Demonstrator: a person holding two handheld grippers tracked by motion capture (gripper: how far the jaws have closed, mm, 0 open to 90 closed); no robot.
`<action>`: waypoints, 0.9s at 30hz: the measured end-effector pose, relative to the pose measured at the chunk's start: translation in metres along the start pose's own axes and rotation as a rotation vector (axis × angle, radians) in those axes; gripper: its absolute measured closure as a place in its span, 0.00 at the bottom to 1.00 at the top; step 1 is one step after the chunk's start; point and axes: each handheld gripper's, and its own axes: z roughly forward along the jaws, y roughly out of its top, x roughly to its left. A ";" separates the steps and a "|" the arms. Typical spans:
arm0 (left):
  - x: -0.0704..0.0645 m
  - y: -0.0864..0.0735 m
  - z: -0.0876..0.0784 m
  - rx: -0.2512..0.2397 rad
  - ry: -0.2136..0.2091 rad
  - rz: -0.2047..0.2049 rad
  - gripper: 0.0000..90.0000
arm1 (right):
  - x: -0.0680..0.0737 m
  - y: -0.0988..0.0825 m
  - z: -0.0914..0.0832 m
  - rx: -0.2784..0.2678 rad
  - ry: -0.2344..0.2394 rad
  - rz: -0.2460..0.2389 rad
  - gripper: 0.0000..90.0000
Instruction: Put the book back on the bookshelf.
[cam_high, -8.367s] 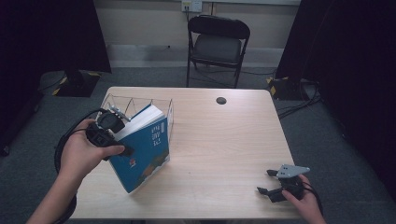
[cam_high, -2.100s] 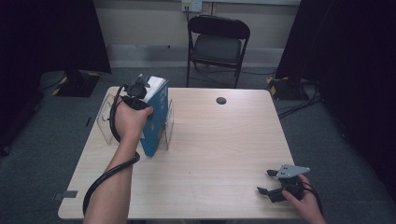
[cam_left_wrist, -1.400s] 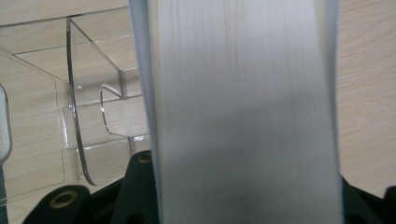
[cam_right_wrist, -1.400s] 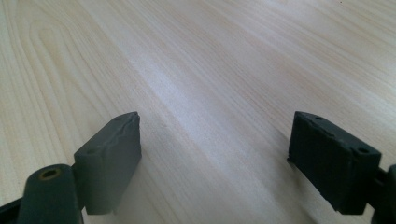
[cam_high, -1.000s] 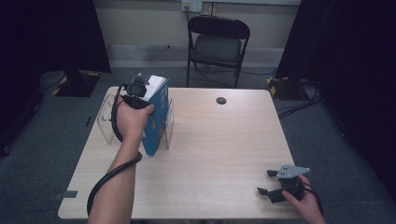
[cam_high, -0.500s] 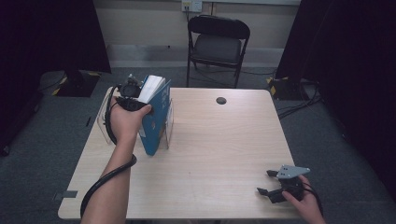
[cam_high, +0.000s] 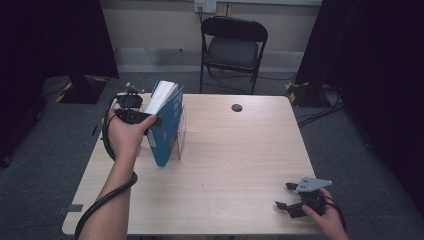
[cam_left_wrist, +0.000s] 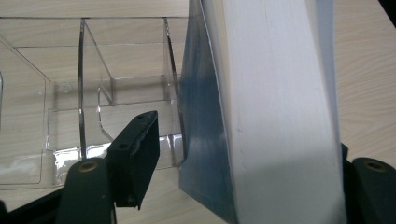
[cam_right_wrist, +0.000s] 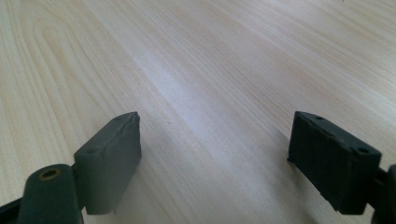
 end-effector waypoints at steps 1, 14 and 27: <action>0.000 -0.001 -0.001 0.008 -0.004 0.004 0.34 | 0.000 0.000 0.000 0.000 0.000 0.000 0.18; 0.002 -0.012 -0.007 0.012 -0.036 0.007 0.27 | 0.000 0.000 0.000 0.000 0.000 -0.001 0.18; 0.005 -0.025 -0.008 0.020 -0.073 0.024 0.23 | 0.000 0.000 0.000 0.000 0.000 0.000 0.18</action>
